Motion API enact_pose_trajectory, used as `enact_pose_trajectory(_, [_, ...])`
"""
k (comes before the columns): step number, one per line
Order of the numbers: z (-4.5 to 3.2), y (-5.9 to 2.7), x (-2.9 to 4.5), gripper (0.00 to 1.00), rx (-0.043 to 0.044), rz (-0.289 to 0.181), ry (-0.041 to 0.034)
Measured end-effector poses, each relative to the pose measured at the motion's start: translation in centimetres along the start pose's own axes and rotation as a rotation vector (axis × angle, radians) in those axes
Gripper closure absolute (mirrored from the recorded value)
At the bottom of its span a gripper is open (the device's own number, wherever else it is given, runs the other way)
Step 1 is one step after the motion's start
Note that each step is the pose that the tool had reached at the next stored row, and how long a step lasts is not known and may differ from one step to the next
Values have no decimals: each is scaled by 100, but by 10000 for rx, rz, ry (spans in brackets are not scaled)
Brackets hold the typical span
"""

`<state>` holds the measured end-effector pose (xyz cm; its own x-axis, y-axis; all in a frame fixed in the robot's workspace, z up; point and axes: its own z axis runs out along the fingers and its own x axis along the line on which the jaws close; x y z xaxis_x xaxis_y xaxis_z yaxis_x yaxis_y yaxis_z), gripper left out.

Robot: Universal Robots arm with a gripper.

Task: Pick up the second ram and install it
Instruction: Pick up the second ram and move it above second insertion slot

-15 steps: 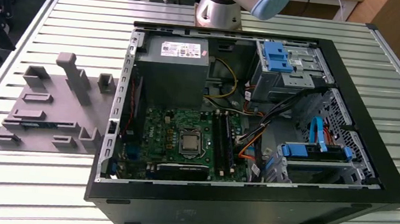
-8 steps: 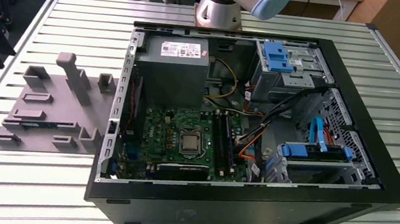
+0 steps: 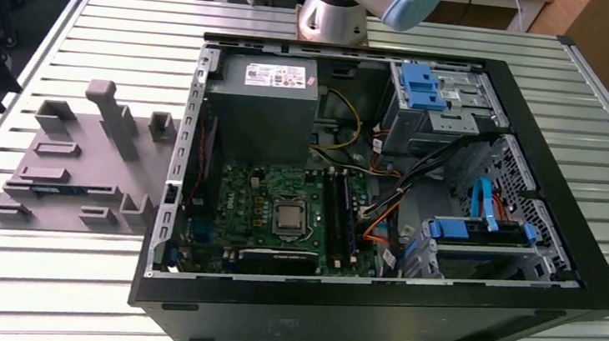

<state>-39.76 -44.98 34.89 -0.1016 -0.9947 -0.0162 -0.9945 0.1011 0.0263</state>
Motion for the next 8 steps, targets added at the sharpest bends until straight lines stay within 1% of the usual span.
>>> enact_pose_trajectory(3, [40, 14, 3, 63, 2, 0, 0])
enact_pose_trajectory(8, [40, 15, 3, 62, 2, 0, 1])
